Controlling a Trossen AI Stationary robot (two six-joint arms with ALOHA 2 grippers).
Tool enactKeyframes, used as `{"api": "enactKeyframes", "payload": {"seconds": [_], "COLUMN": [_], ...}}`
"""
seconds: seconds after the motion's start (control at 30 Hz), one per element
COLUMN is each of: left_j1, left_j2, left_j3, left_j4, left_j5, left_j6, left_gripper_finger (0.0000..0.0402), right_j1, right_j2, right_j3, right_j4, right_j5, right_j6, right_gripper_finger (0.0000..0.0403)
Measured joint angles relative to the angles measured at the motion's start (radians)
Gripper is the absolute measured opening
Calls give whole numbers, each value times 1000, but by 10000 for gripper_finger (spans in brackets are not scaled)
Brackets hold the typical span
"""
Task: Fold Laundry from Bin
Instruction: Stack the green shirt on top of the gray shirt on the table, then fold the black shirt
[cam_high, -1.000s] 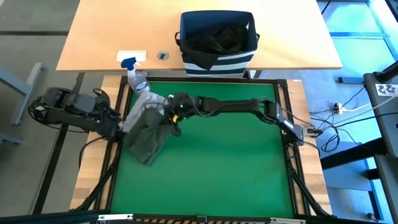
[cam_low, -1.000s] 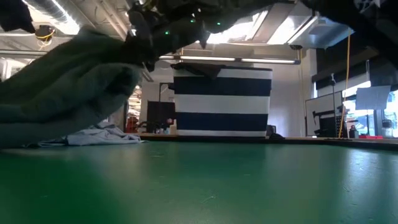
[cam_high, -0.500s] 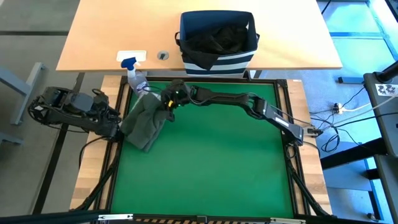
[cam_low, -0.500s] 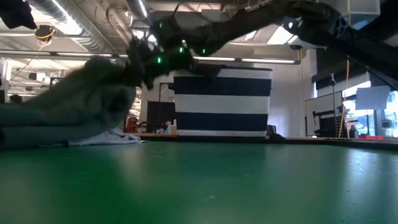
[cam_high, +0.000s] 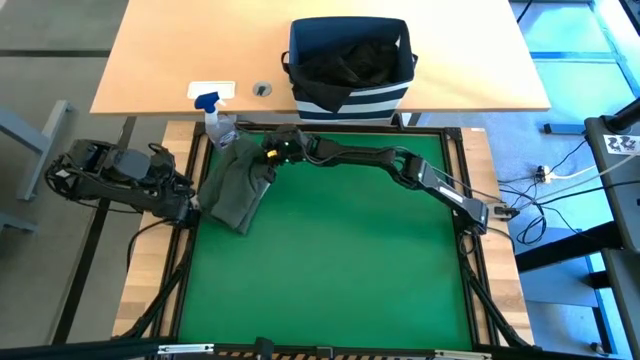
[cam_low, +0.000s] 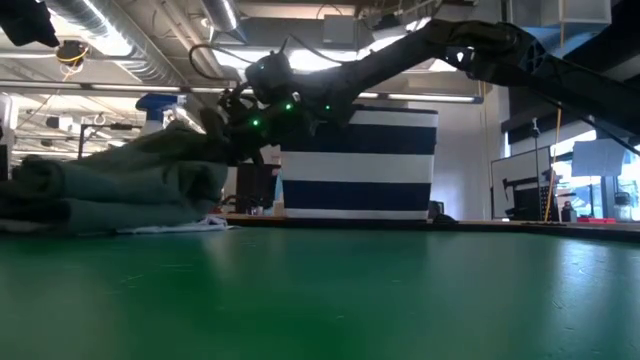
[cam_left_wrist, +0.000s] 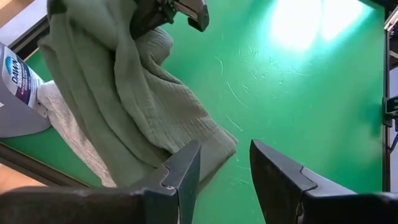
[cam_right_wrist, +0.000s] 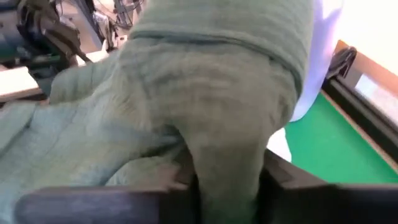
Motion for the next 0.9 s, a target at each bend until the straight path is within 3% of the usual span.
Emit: {"api": "enactKeyframes", "payload": {"seconds": [0.2, 0.37, 0.67, 0.9], "left_j1": [0, 0, 0, 1], "left_j2": [0, 0, 25, 234], "left_j3": [0, -1, -38, -151], "left_j4": [0, 11, 155, 319], "left_j5": [0, -4, -44, -68], "left_j6": [0, 0, 0, -7], "left_gripper_finger": [133, 133, 133, 133], "right_j1": [-7, -26, -46, -3], "right_j2": [1, -3, -219, -337], "right_j3": [11, 153, 101, 99], "right_j4": [-58, -388, -636, -911], "right_j5": [19, 24, 33, 11], "right_j6": [38, 31, -17, -168], "right_gripper_finger": [189, 245, 261, 261]}}
